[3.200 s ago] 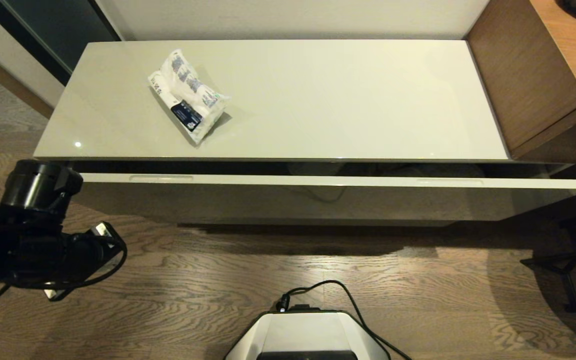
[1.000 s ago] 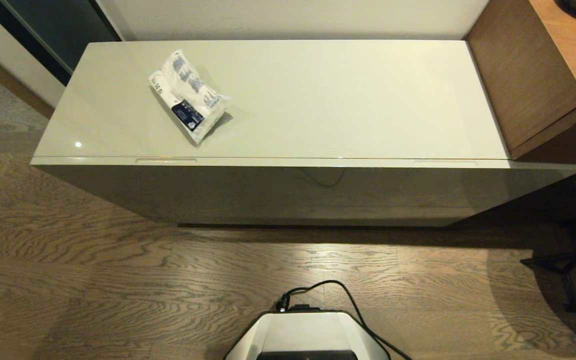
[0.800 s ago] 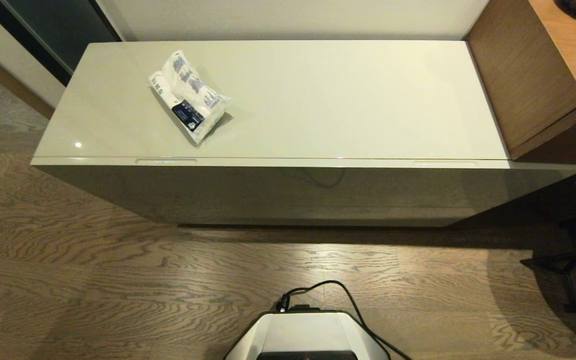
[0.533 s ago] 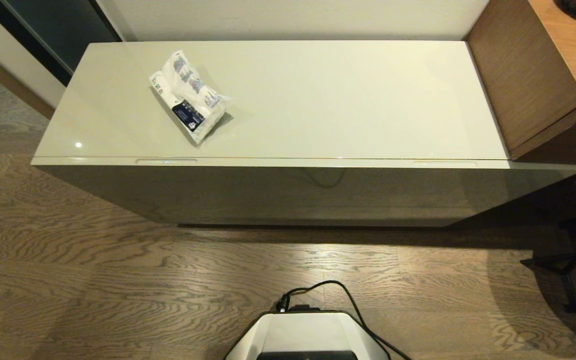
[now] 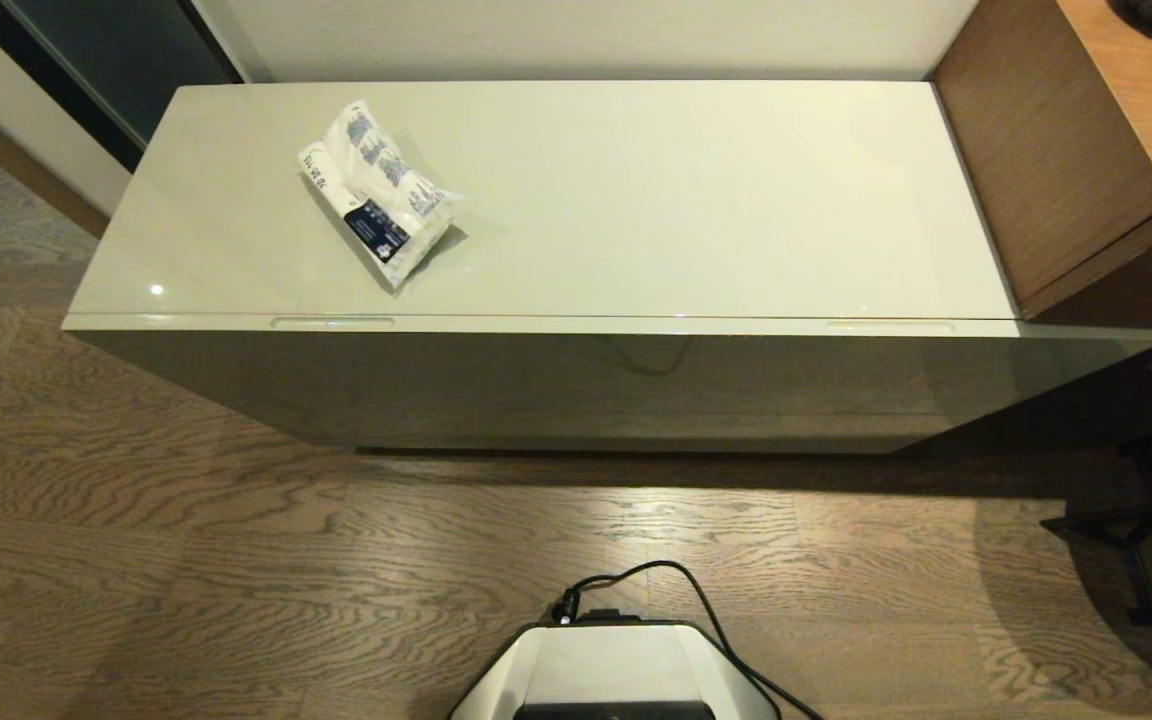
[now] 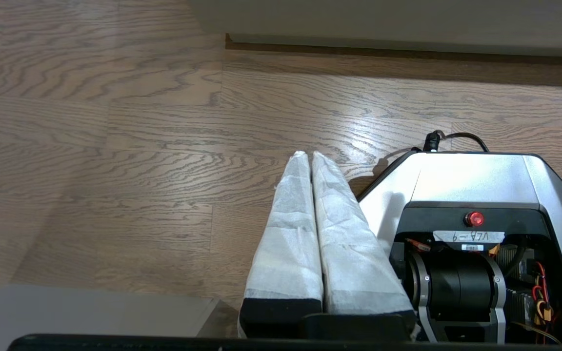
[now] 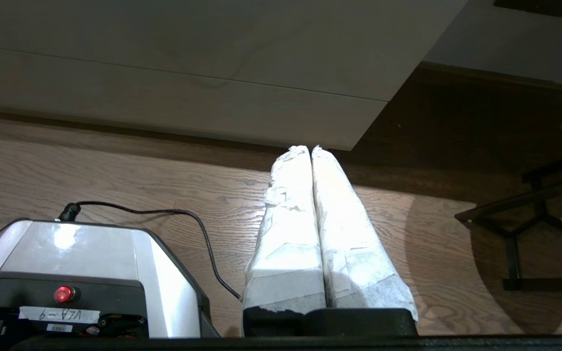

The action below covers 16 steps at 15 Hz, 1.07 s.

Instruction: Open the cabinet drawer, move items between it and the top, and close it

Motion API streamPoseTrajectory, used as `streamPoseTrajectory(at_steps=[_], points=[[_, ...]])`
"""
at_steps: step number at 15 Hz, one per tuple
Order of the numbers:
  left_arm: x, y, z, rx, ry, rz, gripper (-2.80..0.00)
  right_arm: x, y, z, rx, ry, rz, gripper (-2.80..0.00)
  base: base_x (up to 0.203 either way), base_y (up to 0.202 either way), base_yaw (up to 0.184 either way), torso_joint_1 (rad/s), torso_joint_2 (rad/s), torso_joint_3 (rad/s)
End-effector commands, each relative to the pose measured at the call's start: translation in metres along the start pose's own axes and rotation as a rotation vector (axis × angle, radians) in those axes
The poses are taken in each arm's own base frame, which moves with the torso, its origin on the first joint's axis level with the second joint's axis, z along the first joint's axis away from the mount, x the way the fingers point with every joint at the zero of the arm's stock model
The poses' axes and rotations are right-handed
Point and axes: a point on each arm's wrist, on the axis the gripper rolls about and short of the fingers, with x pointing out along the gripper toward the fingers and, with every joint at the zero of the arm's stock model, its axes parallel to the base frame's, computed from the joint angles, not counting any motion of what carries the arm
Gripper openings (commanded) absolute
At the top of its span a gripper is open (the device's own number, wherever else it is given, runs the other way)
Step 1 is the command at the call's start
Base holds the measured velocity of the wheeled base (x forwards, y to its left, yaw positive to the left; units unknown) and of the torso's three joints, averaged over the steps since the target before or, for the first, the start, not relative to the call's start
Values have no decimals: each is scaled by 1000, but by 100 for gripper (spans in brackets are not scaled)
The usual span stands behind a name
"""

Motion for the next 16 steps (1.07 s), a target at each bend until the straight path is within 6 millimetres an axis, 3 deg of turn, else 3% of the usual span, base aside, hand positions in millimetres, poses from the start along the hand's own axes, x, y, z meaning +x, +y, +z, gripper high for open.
streamPoseTrajectory(at_steps=[1, 16], points=[[0, 0, -1, 0, 7, 0, -280, -1, 0, -1, -1, -10, -1, -280, 0, 0, 0, 0, 0, 0], [0, 0, -1, -3, 7, 0, -280, -1, 0, -1, -8, -10, -2, -280, 0, 0, 0, 0, 0, 0]])
